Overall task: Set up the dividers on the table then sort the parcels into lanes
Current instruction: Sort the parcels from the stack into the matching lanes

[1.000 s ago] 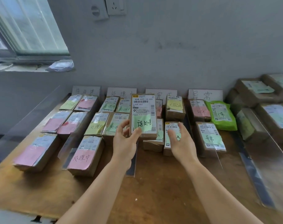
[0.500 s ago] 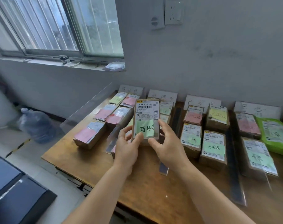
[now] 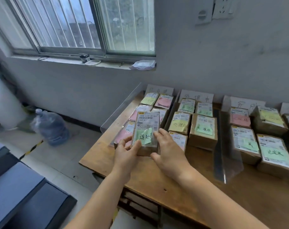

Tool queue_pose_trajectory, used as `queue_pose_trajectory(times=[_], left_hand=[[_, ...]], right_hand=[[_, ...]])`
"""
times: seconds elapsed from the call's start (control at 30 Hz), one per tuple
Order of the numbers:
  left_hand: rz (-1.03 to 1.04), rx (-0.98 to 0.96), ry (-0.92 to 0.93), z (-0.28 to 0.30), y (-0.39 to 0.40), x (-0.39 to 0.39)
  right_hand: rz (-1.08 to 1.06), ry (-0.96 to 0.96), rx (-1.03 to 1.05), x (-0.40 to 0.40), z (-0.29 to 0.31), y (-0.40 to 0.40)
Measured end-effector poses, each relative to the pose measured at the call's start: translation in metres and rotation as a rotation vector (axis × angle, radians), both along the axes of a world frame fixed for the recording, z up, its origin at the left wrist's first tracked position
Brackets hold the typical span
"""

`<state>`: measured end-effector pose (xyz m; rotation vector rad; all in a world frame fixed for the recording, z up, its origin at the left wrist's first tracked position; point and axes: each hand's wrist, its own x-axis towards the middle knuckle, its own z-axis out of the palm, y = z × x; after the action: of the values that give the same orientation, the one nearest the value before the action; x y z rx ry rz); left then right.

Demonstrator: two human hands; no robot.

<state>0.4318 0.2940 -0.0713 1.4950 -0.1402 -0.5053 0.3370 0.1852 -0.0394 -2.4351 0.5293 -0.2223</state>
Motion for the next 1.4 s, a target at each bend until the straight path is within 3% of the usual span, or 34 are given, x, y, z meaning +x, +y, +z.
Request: queue_pose_trajectory(times=[0.2, 0.43, 0.67, 0.77, 0.9, 0.97, 1.17, 1.4], left_hand=[[-0.114, 0.117, 0.059, -0.031, 0.030, 0.035], [-0.209, 0.213, 0.109, -0.051, 0.036, 0.051], [-0.225, 0.386, -0.028, -0.069, 0.019, 0.052], [-0.296, 0.549, -0.226, -0.072, 0.021, 0.055], [-0.402, 0.827, -0.751, -0.070, 0.031, 0.062], [-0.541, 0.951, -0.928, -0.067, 0.030, 0.070], [-0.711, 1.123, -1.054, -0.066, 0.010, 0.094], [-0.729, 1.075, -1.155, -0.060, -0.003, 0.106]], right_hand=[[-0.041, 0.194, -0.307, 0.029, -0.021, 0.045], [-0.056, 0.314, -0.395, 0.044, -0.040, 0.065], [-0.048, 0.423, -0.487, 0.060, -0.060, 0.061], [-0.037, 0.471, -0.520, 0.066, -0.069, 0.056], [-0.036, 0.492, -0.540, 0.075, -0.077, 0.049], [-0.036, 0.487, -0.565, 0.082, -0.079, 0.046], [-0.079, 0.505, -0.588, 0.107, -0.082, 0.036], [-0.110, 0.515, -0.551, 0.120, -0.080, 0.027]])
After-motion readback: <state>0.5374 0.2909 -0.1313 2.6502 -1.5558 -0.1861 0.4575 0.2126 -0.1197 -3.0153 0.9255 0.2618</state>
